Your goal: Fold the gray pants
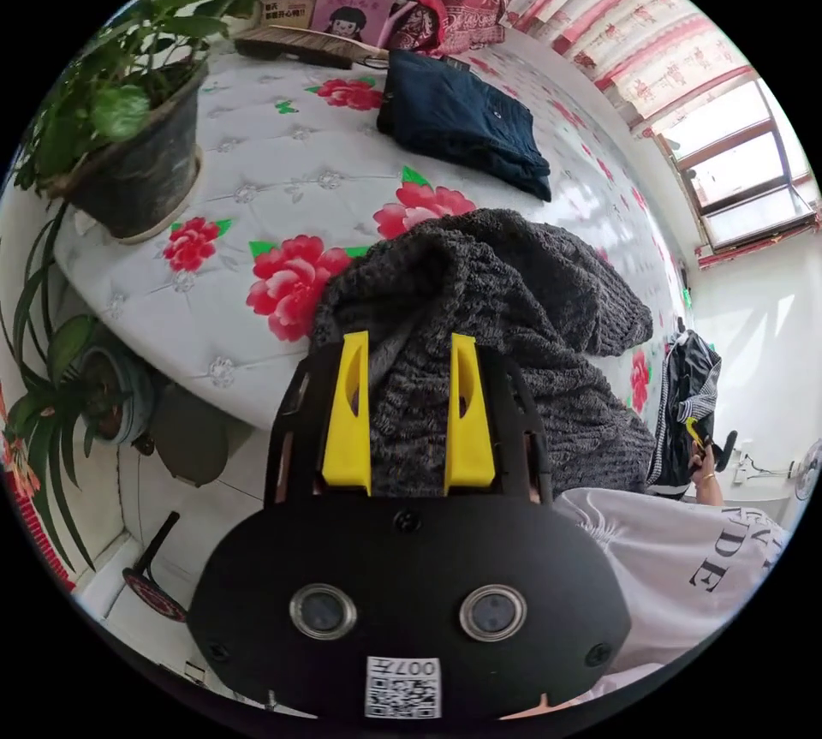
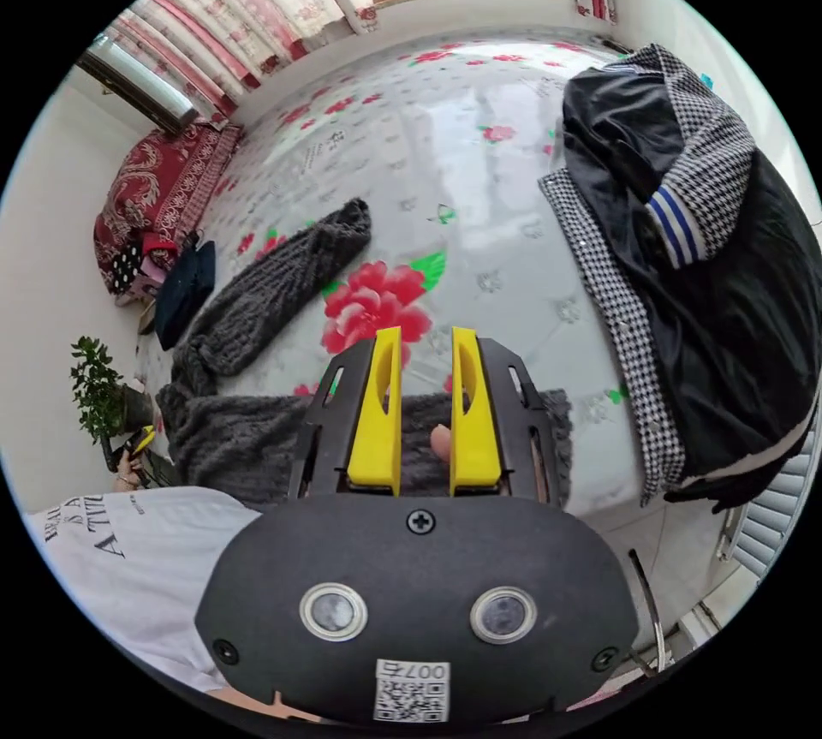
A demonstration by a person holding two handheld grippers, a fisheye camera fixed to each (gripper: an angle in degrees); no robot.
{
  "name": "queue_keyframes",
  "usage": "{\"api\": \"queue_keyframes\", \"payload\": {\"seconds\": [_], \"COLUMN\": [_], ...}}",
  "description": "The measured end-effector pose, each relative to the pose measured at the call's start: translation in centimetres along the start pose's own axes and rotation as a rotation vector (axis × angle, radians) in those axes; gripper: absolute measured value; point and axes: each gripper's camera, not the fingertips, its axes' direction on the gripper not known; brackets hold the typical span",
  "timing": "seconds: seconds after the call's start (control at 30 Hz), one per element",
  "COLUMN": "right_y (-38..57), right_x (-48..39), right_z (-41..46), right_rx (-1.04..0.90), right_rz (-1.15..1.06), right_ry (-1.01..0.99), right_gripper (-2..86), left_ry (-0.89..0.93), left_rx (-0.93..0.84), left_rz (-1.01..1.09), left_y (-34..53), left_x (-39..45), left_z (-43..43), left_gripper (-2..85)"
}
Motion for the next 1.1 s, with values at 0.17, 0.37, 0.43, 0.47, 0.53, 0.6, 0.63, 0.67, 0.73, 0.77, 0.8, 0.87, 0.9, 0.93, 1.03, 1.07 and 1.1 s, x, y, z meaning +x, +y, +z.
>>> {"api": "queue_keyframes", "payload": {"seconds": [0.17,0.37,0.43,0.47,0.53,0.6,0.63,0.67,0.73,0.77,0.8,0.87,0.9,0.93,1.03,1.07,1.1], "right_y": [-8.4,-16.3,-17.9,-18.6,-19.5,-20.7,-21.5,-22.0,-21.9,-21.6,-21.5,-21.5,-21.5,-21.5,-20.4,-20.6,-21.0], "right_x": [-10.4,-17.7,-18.7,-19.1,-20.0,-20.9,-20.9,-20.5,-19.2,-18.0,-17.3,-13.5,-12.4,-10.2,-9.2,-10.6,-11.6], "right_z": [6.7,16.3,19.8,21.7,22.6,20.9,18.3,14.7,9.4,7.0,6.3,7.1,8.0,9.3,6.4,5.1,4.8], "right_rx": [0.001,-0.119,-0.198,-0.247,-0.271,-0.208,-0.127,-0.012,0.155,0.218,0.231,0.125,0.054,-0.078,0.045,0.12,0.133], "right_rz": [-0.003,0.03,0.055,0.08,0.073,0.004,-0.032,-0.055,-0.088,-0.092,-0.087,-0.013,0.021,0.102,0.187,0.133,0.088], "right_ry": [-0.115,-0.027,-0.011,0.014,0.125,0.161,0.146,0.121,0.084,0.098,0.115,0.166,0.175,0.207,0.281,0.255,0.243], "right_gripper": [10.8,12.8,12.4,11.3,9.4,7.7,7.0,6.6,6.5,6.7,6.8,7.4,7.5,7.7,7.9,8.1,8.1], "left_ry": [-0.087,-0.377,-0.38,-0.375,-0.382,-0.369,-0.36,-0.34,-0.306,-0.291,-0.276,-0.269,-0.278,-0.277,-0.256,-0.249,-0.243], "left_rx": [-0.058,-0.198,-0.229,-0.229,-0.159,-0.092,-0.067,-0.003,0.063,0.049,0.021,-0.059,-0.093,-0.096,-0.063,-0.041,-0.023], "left_rz": [-0.021,0.081,0.086,0.081,0.075,0.072,0.077,0.103,0.158,0.178,0.189,0.176,0.162,0.156,0.131,0.135,0.157], "left_y": [-6.5,-12.0,-13.1,-13.7,-14.3,-15.4,-15.5,-15.5,-15.3,-15.3,-15.4,-15.4,-15.4,-15.3,-14.9,-14.9,-15.1], "left_x": [3.1,8.2,8.9,9.2,9.9,11.1,11.4,12.3,13.5,13.9,14.1,14.0,13.8,13.8,13.9,14.3,15.1], "left_z": [5.4,11.6,12.2,12.3,11.4,9.9,9.5,8.5,7.9,8.6,10.0,12.4,13.2,13.3,11.5,10.4,9.4], "left_gripper": [16.1,14.7,13.2,12.0,8.3,6.9,6.7,6.4,6.1,5.8,6.0,6.6,7.3,7.8,10.6,12.0,13.0]}}
